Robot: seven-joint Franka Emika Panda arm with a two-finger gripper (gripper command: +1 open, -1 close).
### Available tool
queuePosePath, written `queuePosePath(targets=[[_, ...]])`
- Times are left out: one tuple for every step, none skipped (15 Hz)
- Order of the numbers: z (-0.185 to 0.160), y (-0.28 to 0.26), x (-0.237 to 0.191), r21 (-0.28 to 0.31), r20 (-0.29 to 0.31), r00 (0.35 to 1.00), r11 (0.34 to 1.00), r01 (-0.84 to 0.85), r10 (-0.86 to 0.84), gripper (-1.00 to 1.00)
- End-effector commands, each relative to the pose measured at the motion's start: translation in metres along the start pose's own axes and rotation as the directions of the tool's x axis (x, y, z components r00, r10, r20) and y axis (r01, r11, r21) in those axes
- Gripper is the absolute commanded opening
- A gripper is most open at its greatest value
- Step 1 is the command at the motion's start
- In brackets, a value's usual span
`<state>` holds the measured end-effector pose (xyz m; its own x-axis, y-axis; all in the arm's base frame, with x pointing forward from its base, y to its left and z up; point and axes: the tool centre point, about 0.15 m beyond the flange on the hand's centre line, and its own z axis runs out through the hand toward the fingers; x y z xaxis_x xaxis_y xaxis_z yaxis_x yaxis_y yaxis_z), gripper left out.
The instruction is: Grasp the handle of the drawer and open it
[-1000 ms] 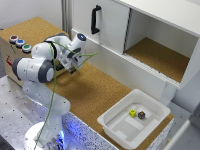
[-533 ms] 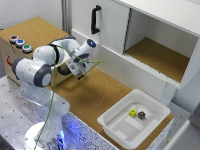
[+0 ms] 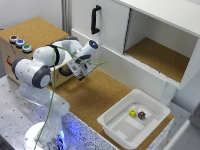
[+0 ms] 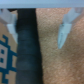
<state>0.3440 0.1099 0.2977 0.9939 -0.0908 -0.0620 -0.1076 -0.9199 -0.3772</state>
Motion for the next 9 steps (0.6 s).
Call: queuePosePath(targets=[[-0.004,0.026,0.002,-0.084,-0.088,0.996,0.996,0.023,-0.030,1.00],[-0.009,0.022,0.002,-0.089,-0.102,0.994,0.996,0.026,-0.035,1.00],[-0.014,0.019,0.002,-0.094,-0.113,0.992,0.995,0.038,-0.048,1.00],[-0.019,0.014,0.002,-0.103,-0.119,0.991,0.993,0.052,-0.065,1.00],[-0.025,0.009,0.001,-0.125,-0.128,0.987,0.989,0.078,-0.094,1.00],[-0.030,0.003,-0.001,-0.143,-0.136,0.982,0.983,0.113,-0.133,1.00],[-0.036,-0.001,-0.002,-0.148,-0.147,0.977,0.980,0.132,-0.154,1.00],[-0.043,-0.003,-0.003,-0.143,-0.158,0.974,0.980,0.140,-0.162,1.00],[-0.051,-0.004,-0.004,-0.136,-0.172,0.971,0.980,0.146,-0.168,1.00]])
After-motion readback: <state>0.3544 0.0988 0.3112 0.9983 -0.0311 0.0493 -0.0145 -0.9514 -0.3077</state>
